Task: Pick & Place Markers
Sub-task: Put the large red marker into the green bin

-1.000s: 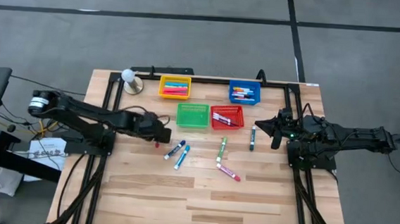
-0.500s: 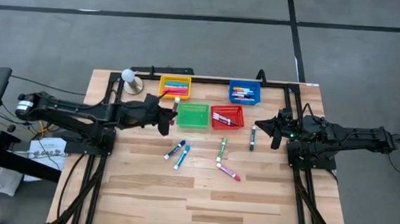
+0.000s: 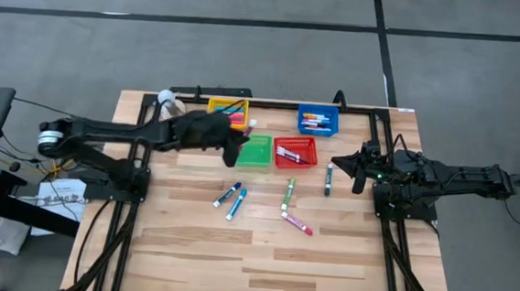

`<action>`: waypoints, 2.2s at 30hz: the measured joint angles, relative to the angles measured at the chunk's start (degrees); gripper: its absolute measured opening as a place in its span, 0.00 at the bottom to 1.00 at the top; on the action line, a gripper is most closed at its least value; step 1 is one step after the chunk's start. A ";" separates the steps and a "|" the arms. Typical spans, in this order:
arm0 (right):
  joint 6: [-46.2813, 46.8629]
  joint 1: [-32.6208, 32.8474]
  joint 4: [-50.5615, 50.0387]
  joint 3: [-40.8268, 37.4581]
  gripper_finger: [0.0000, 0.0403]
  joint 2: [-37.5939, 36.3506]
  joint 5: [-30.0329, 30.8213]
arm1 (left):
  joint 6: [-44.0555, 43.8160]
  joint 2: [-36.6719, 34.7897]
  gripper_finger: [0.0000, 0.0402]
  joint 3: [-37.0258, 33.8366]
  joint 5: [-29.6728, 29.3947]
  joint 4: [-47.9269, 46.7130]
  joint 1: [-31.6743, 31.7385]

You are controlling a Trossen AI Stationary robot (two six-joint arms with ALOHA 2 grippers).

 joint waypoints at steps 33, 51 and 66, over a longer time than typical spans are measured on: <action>0.50 0.00 0.08 0.00 0.00 0.00 0.21 | 20.04 28.82 0.19 13.72 17.95 -15.24 10.03; 0.50 0.00 0.07 0.00 0.00 0.00 0.24 | 21.79 29.04 0.19 13.72 17.88 -16.65 10.47; 0.52 0.00 0.11 0.00 0.00 0.00 0.22 | 24.08 31.58 0.19 13.70 17.90 -16.44 11.26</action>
